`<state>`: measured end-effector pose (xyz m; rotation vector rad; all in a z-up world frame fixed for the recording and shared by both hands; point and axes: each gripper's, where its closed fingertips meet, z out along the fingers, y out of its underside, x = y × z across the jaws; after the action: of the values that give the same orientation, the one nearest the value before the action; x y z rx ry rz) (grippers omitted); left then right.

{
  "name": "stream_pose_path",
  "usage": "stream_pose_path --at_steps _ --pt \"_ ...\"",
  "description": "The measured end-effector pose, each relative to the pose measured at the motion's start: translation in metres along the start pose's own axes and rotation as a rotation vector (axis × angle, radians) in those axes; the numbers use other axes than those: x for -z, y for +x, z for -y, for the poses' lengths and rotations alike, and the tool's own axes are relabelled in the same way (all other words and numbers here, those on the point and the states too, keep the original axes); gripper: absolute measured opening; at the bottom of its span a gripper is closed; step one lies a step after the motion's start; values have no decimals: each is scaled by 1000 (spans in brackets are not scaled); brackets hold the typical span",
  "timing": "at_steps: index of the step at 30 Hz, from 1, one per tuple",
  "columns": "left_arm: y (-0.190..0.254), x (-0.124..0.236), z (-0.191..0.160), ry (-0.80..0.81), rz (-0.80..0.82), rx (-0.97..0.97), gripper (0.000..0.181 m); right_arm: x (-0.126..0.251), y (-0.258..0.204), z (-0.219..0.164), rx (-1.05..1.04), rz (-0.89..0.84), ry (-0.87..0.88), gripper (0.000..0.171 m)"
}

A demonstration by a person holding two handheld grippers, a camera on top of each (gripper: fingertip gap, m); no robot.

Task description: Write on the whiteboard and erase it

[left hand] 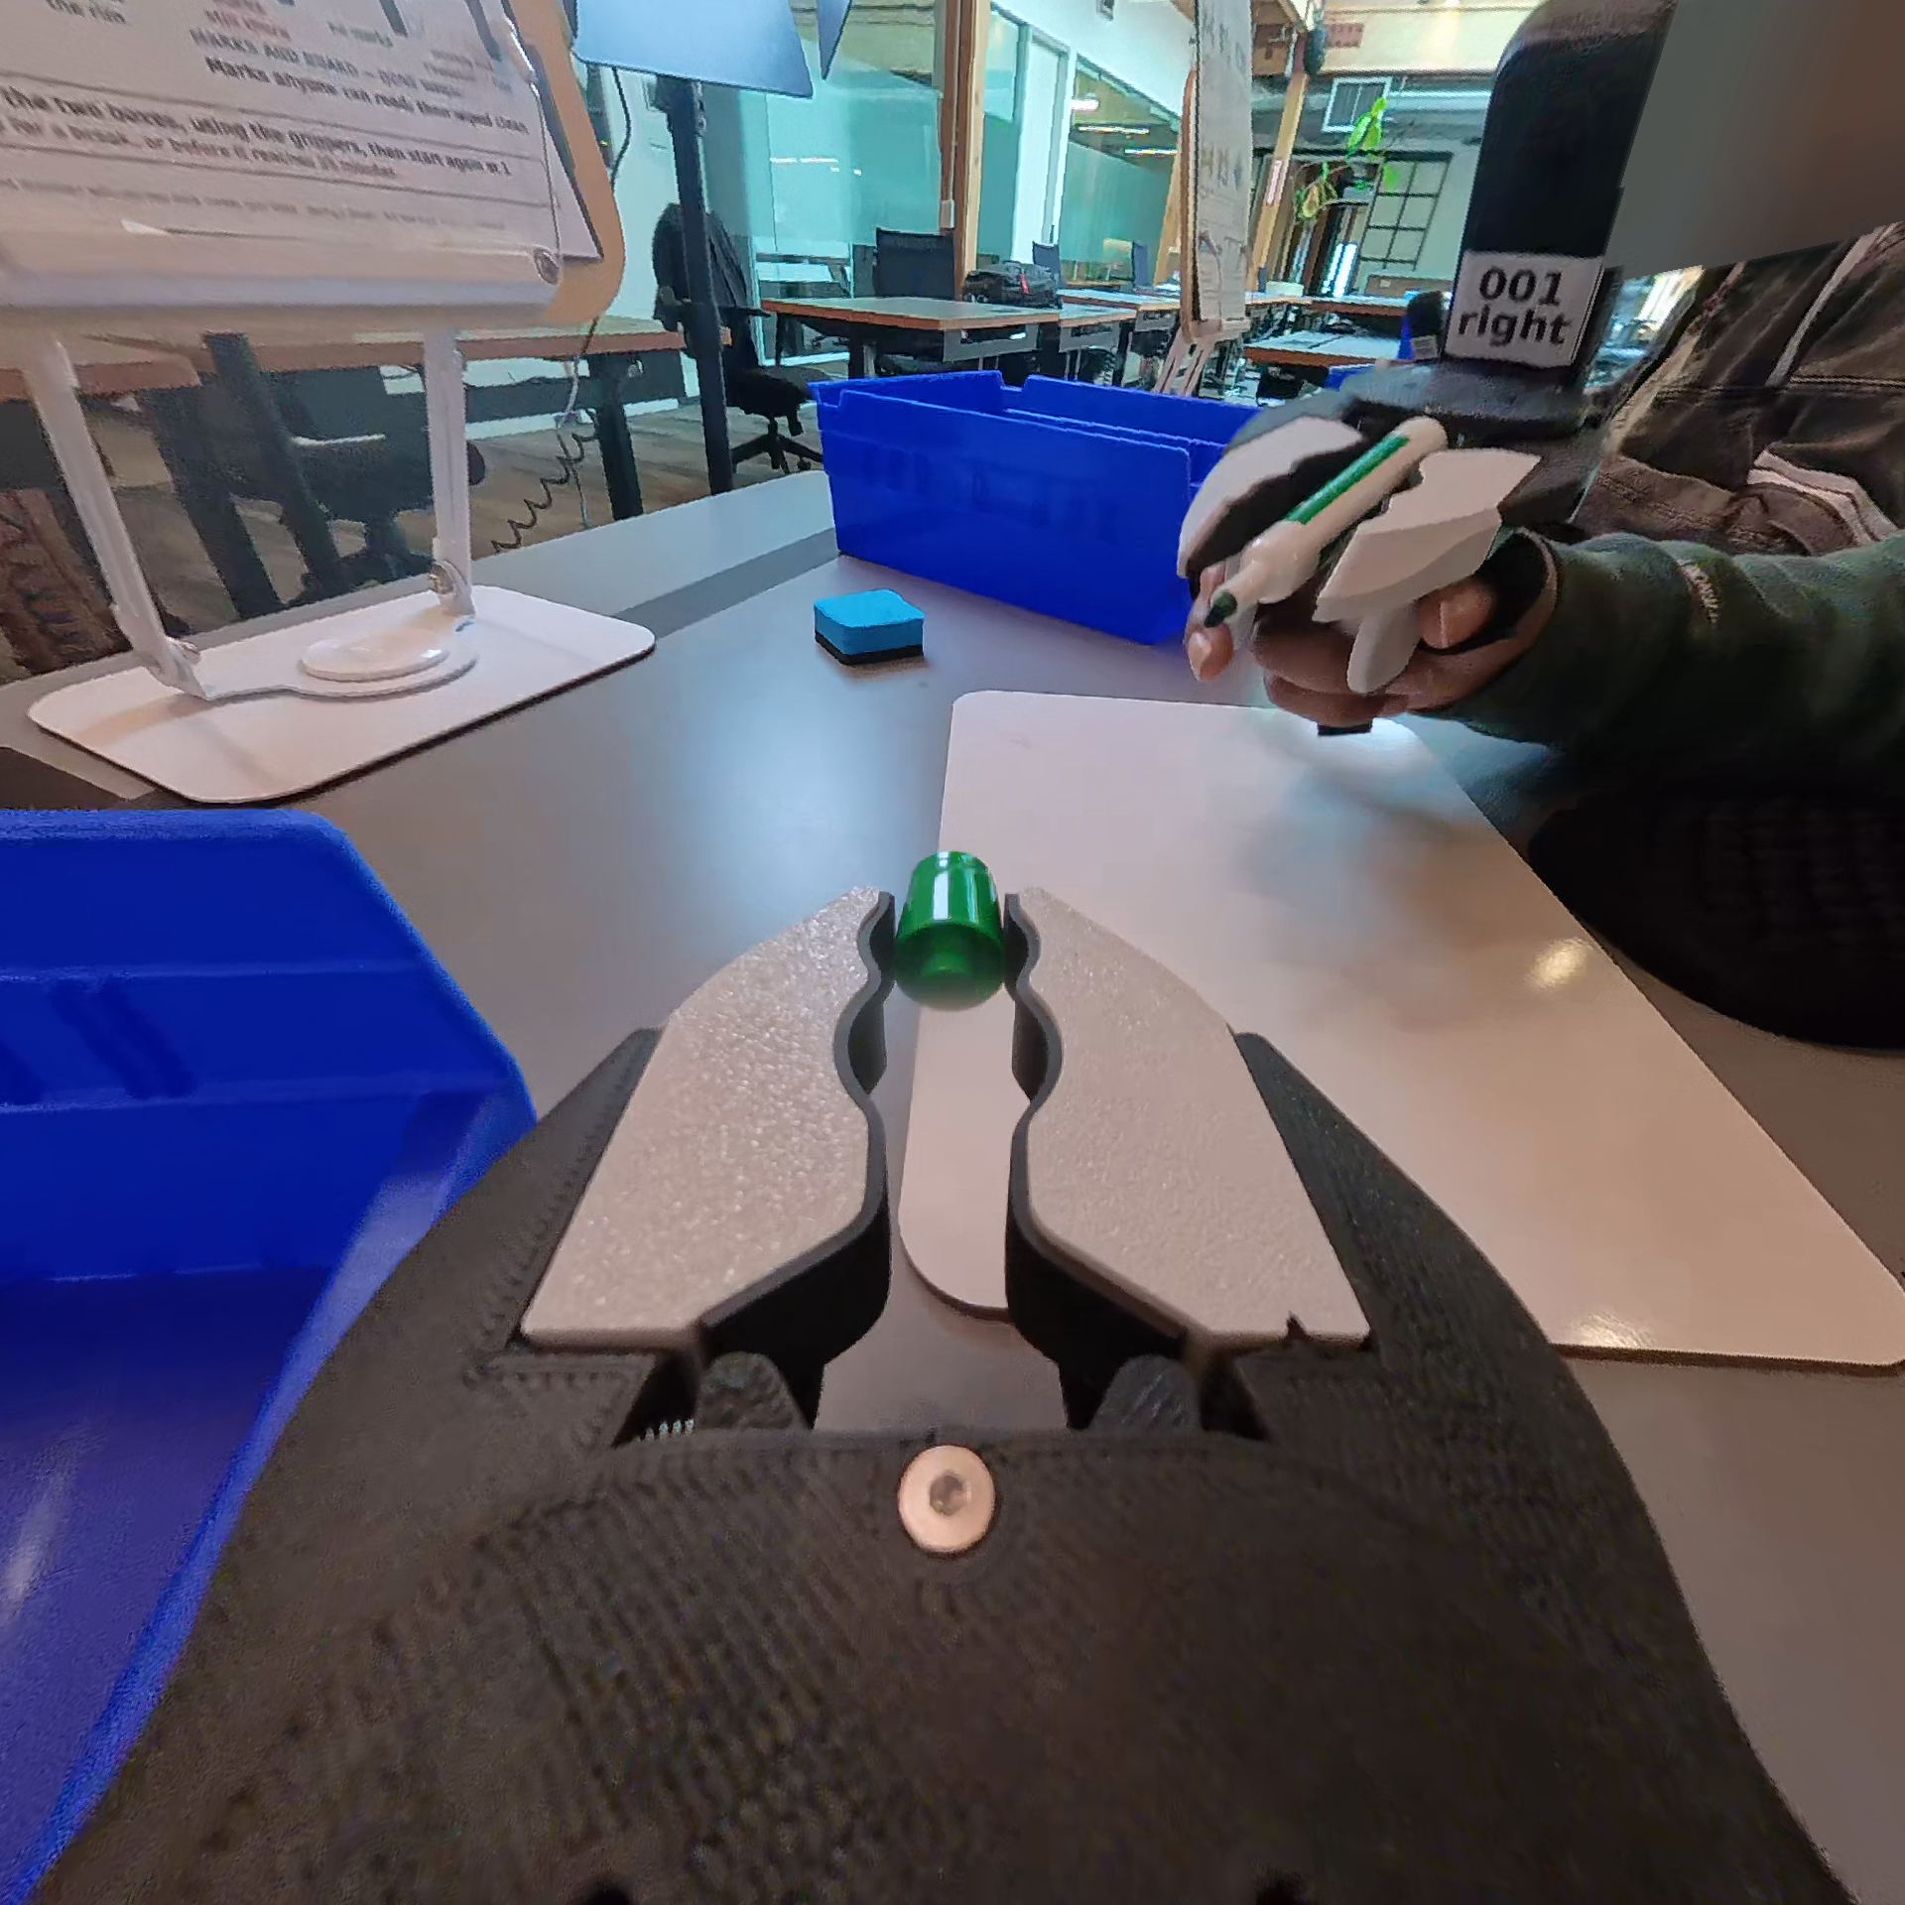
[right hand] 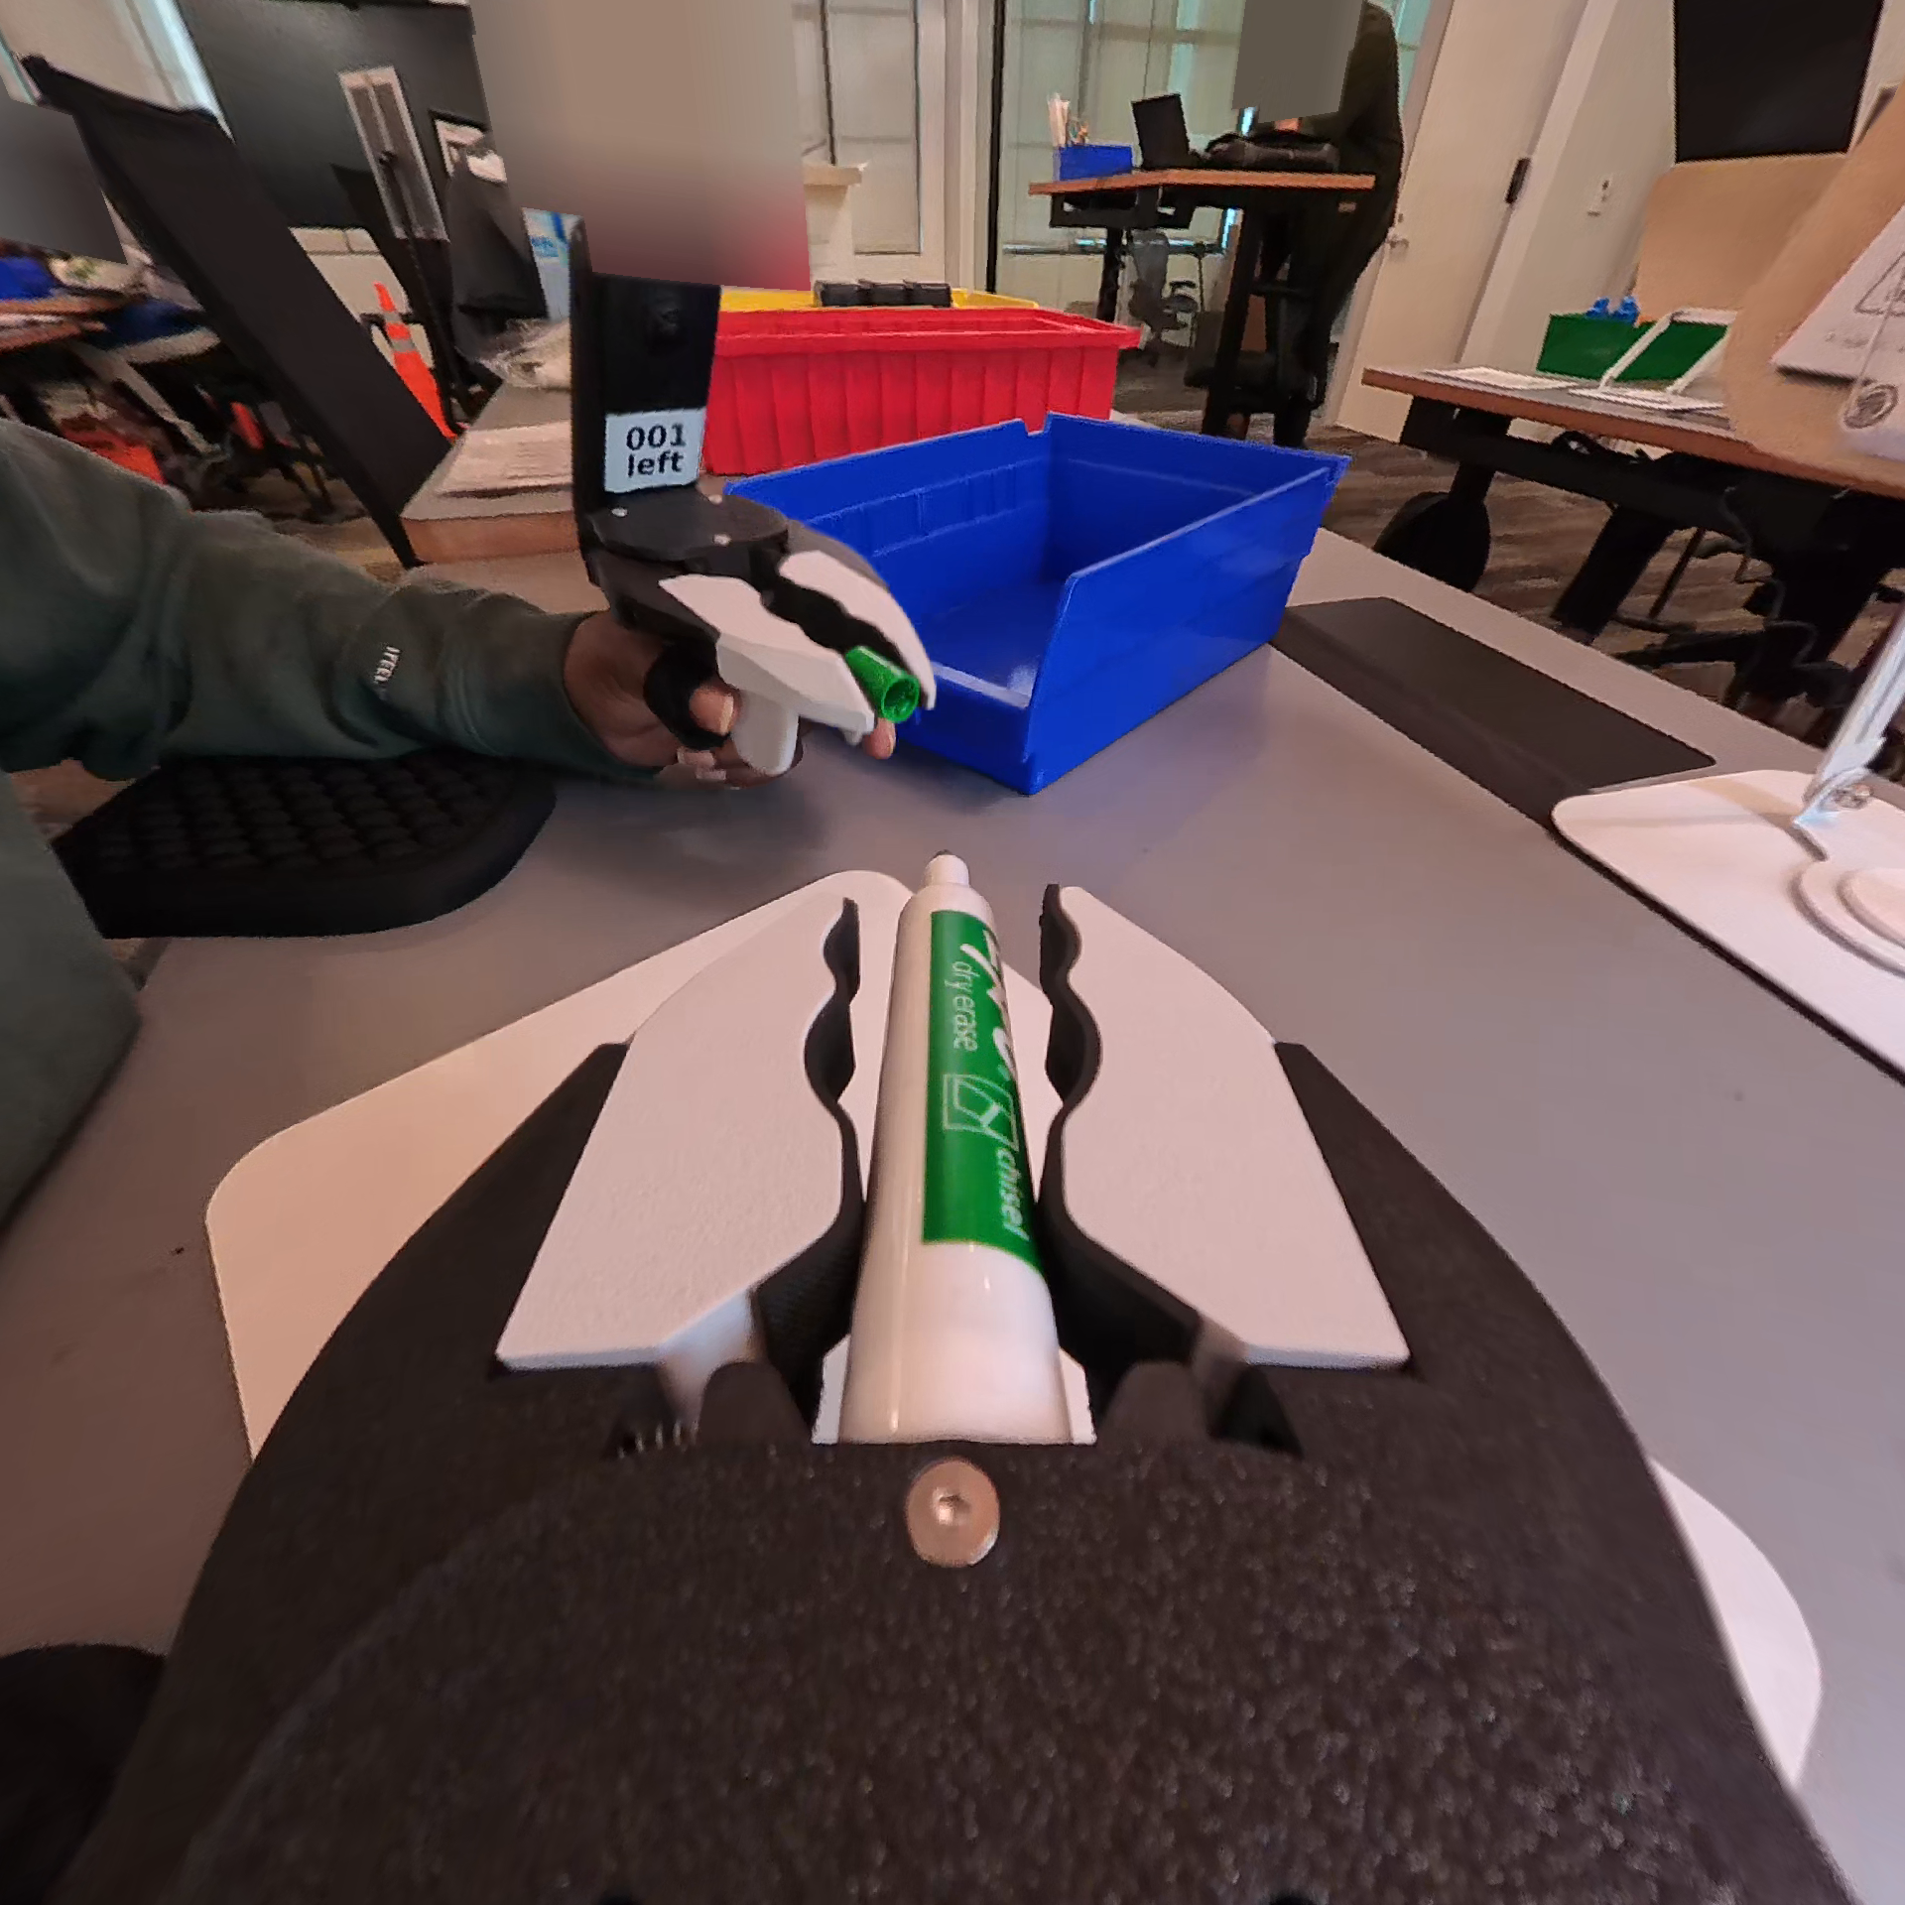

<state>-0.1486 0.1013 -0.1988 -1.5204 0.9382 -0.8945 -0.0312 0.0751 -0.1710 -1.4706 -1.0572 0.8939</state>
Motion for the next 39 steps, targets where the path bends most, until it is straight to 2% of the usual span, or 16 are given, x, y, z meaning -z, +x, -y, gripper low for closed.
stream_pose_path --at_steps 6,15,22,28,39 --pt "11 -1 1 3 -41 -23 20 -12 -8 2 93 -30 -93 34" --pt "20 10 7 19 -28 -116 20 -44 -28 -37 -16 94 -406 34" --pt "29 15 0 -15 -53 -171 20 -67 -49 -57 26 207 -564 33" --pt "33 20 -8 -49 -68 -204 20 -83 -56 -66 74 236 -634 33" --pt "37 22 -12 -73 -78 -232 20 -90 -59 -72 119 260 -708 32"
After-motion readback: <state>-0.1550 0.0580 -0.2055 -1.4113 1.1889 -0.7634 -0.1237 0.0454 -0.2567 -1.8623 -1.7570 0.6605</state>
